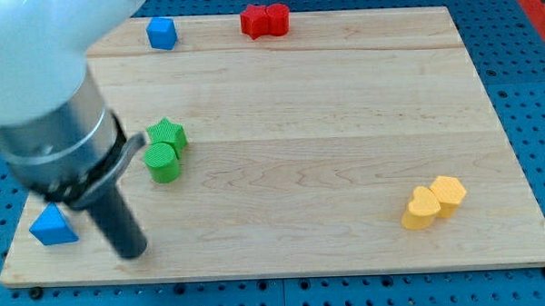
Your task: Place the blue triangle right to blue cube
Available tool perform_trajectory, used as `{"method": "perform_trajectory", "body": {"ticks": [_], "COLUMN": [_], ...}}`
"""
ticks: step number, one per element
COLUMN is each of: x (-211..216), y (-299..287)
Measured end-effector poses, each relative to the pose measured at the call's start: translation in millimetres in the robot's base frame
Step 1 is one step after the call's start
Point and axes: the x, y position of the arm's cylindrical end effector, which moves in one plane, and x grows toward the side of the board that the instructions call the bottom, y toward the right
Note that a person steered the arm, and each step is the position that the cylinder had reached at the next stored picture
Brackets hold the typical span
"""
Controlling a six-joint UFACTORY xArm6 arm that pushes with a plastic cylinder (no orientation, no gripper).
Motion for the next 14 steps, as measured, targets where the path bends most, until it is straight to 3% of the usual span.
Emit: {"method": "perform_trajectory", "body": {"ticks": [1, 3, 5, 6, 7, 10, 14], "x": [11.8, -28.4, -42.7, -14.2, -11.4, -32.7, -126.0], "y": [-54.9, -122.2, -117.0, -113.8, -58.3, -105.4, -78.7]}}
